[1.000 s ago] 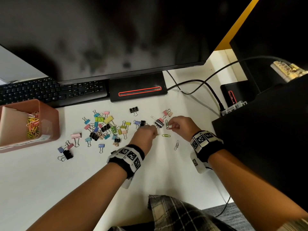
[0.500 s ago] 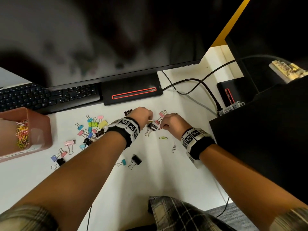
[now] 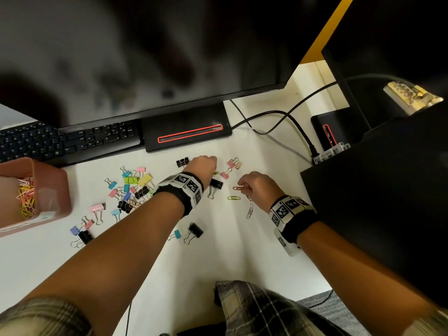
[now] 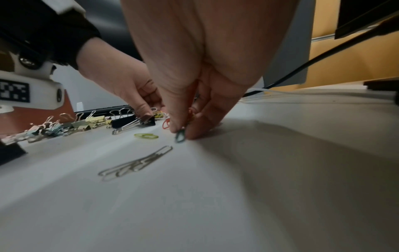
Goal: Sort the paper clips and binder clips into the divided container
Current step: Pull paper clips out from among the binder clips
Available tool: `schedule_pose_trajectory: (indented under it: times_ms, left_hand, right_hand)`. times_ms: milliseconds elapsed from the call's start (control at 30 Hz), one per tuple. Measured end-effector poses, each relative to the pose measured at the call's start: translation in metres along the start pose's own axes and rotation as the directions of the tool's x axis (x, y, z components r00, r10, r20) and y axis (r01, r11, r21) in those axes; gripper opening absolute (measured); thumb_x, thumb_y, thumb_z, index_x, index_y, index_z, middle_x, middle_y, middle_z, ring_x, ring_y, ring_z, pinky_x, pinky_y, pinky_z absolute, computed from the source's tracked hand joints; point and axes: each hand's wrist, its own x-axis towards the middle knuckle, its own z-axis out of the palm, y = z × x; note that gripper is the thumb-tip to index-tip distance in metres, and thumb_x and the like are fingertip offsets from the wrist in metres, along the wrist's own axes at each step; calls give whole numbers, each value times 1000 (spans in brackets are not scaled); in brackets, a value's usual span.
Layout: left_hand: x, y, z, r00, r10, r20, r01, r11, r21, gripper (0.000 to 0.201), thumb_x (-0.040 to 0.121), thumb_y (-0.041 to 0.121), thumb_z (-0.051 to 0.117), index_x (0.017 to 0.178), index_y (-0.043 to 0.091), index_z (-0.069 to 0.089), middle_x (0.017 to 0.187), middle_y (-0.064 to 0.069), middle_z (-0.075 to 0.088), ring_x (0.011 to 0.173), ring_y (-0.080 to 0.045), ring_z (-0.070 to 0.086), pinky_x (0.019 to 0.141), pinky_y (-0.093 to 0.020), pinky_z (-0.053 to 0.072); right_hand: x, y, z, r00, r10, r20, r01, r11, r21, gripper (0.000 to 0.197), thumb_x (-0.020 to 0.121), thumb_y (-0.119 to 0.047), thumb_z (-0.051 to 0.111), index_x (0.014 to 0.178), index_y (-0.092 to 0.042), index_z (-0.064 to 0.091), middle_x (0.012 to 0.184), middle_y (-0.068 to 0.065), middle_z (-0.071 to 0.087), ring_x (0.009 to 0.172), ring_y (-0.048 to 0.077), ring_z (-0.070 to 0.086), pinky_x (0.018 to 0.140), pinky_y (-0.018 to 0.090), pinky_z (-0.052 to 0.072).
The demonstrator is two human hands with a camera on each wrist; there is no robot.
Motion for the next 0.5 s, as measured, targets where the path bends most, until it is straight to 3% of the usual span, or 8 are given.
schedule_pose_trajectory:
  times_ms: [167, 367, 500]
  left_hand:
    - [0, 4, 3, 1000, -13, 3, 13, 998, 54, 27, 84, 0, 52, 111, 3, 52, 112, -16, 55, 102, -32, 56, 84, -35, 46]
    - [-2, 6, 7, 1000, -9, -26, 11, 996, 91, 28, 82, -2, 53, 110, 3, 52, 111, -16, 52, 100, -32, 56, 80, -35, 47]
    - [-4, 2, 7, 998, -12, -66, 12, 1000, -2, 30, 84, -5, 46, 113, 3, 49, 110, -17, 57, 101, -33, 56, 80, -36, 46]
  right_hand:
    - [-9, 8, -1, 1000, -6, 6, 5, 993, 119, 16, 77, -2, 70, 92, -7, 70, 93, 10, 64, 84, 22, 64, 84, 40, 54]
    - [-18, 15, -12, 980, 98, -171, -54, 968, 245, 9, 76, -1, 70, 83, -6, 68, 94, 10, 61, 76, 16, 59, 82, 29, 53]
    - [-33, 17, -13, 986, 123, -113, -94, 967, 235, 14, 74, -8, 75, 76, -13, 62, 95, 5, 55, 77, 17, 61, 78, 26, 52]
